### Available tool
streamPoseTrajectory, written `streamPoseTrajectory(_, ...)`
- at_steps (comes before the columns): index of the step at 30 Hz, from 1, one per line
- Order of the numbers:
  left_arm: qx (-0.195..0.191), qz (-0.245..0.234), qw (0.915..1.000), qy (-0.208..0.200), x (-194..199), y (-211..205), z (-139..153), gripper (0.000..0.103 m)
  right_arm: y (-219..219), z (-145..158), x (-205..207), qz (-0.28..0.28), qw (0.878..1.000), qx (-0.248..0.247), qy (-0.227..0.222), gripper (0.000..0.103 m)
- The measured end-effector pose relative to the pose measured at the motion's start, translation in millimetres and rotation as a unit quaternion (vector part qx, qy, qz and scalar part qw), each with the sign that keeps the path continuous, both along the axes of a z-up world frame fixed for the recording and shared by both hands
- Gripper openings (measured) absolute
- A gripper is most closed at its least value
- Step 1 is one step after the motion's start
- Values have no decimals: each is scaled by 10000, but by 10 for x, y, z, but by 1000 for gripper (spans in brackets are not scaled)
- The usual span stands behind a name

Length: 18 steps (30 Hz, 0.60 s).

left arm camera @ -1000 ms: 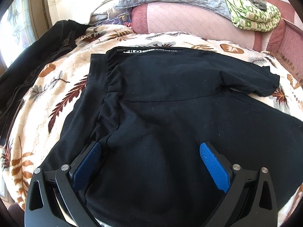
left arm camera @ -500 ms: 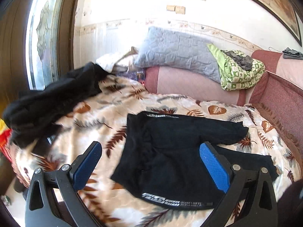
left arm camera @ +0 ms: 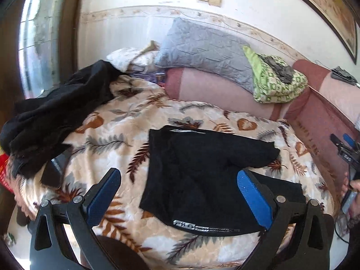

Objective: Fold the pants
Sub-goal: 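Close the left gripper on the waistband while the right gripper grasps it too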

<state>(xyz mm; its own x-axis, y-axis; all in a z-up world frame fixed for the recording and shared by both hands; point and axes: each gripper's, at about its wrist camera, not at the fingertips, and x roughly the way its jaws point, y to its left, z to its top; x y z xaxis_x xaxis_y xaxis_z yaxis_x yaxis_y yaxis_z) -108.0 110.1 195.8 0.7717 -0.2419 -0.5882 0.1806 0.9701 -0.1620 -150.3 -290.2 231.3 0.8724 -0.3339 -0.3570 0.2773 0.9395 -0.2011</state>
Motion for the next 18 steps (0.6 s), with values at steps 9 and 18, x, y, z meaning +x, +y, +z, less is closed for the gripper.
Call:
streamPoseTrajectory(9, 190, -628, 9973, 343, 804, -419, -63, 81, -445, -403, 717, 16, 9966, 298, 770, 103)
streamPoseTrajectory(18, 267, -1244, 9865, 1027, 1815, -931, -455, 61, -790, -1115, 1887, 563, 9729, 1198, 1897, 103)
